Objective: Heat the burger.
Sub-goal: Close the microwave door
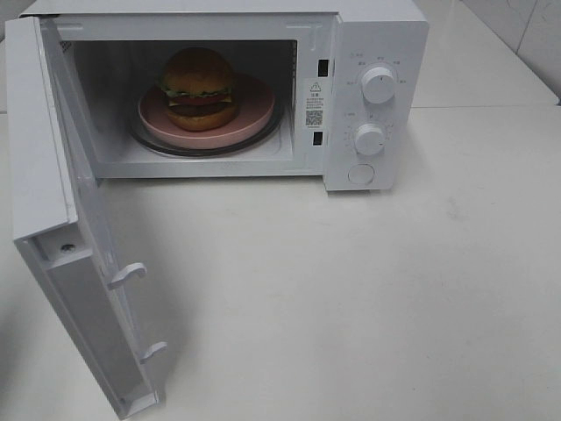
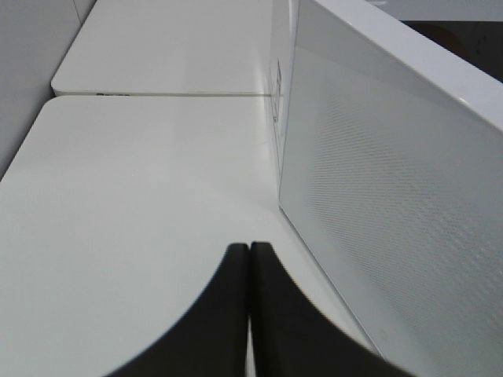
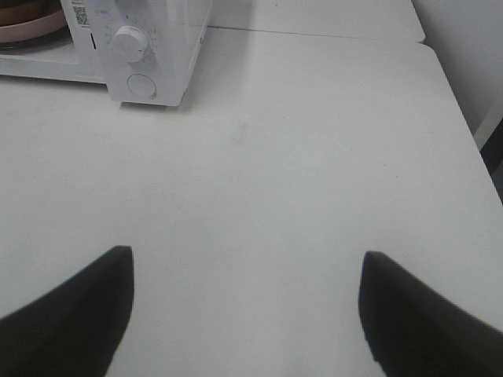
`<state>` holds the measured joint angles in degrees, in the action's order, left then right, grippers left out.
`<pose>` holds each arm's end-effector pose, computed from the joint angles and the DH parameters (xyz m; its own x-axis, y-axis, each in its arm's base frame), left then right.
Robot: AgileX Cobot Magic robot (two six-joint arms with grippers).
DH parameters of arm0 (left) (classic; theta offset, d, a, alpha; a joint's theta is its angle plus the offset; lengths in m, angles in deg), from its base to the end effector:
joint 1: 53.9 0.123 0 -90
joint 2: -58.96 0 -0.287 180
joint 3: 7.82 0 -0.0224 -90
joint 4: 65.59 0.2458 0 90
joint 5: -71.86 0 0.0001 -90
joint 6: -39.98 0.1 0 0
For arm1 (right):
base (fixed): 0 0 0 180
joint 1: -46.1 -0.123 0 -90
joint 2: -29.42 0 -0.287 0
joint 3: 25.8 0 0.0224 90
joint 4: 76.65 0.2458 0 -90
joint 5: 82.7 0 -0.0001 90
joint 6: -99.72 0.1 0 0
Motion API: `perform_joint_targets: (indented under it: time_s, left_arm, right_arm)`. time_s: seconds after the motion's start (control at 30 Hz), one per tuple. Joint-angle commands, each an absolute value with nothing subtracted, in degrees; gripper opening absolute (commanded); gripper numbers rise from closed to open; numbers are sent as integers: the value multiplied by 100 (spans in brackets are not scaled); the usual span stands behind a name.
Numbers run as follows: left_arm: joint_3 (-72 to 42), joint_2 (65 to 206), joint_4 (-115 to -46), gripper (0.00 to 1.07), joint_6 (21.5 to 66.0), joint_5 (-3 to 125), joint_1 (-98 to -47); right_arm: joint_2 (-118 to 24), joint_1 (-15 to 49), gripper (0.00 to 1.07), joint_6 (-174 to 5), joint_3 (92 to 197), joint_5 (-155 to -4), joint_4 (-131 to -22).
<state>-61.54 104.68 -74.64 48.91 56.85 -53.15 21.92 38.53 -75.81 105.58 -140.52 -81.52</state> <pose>0.1369 -0.0023 0.2691 -0.4109 -0.0022 -0.9117 0.0254 0.9996 -0.0138 -0.0008 -0.0074 0.2757 -0.4027 -0.0207 -0.9151 -0.0531 0.9986 0.0008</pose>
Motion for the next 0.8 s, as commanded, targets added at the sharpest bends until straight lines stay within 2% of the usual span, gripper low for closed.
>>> perform_joint_targets:
  time_s: [0.03, 0.17, 0.23, 0.27, 0.33, 0.37, 0.43, 0.53, 0.6, 0.63, 0.7, 0.8]
  left_arm:
    - [-6446, 10732, -7522, 0, 4931, 6699, -5344]
    - [-6744, 10944, -7499, 0, 4931, 7524, -5344]
    - [-7019, 11213, -7384, 0, 4874, 8492, -5344]
    - [-7019, 11213, -7384, 0, 4874, 8492, -5344]
    - [-7311, 11603, -7052, 0, 4846, 9483, -5344]
    - [-7311, 11603, -7052, 0, 4846, 9483, -5344]
    - [-7380, 11981, -6765, 0, 4536, 9781, -5344]
    - [-7380, 12119, -6639, 0, 4422, 9856, -5344]
    - [-7368, 12634, -6043, 0, 3929, 10337, -5344]
    - [-7368, 12634, -6043, 0, 3929, 10337, -5344]
    - [-7311, 12972, -5688, 0, 3499, 10492, -5344]
    - [-7300, 13081, -5597, 0, 3413, 10537, -5344]
  right_arm:
    - [2341, 3882, 76, -7655, 10546, -13971, -8146]
    - [2341, 3882, 76, -7655, 10546, -13971, -8146]
    - [2341, 3882, 76, -7655, 10546, -13971, -8146]
    - [2341, 3882, 76, -7655, 10546, -13971, -8146]
    - [2341, 3882, 76, -7655, 10546, -13971, -8146]
    - [2341, 3882, 76, -7655, 10546, -13971, -8146]
    - [2341, 3882, 76, -7655, 10546, -13971, -8146]
    - [2341, 3882, 76, -7655, 10546, -13971, -8146]
    - [2341, 3882, 76, -7655, 10546, -13971, -8146]
    - [2341, 3882, 76, -7655, 10546, -13971, -8146]
    - [2341, 3882, 76, -7655, 10546, -13971, -8146]
    - [2341, 3882, 76, -7655, 10546, -13971, -8146]
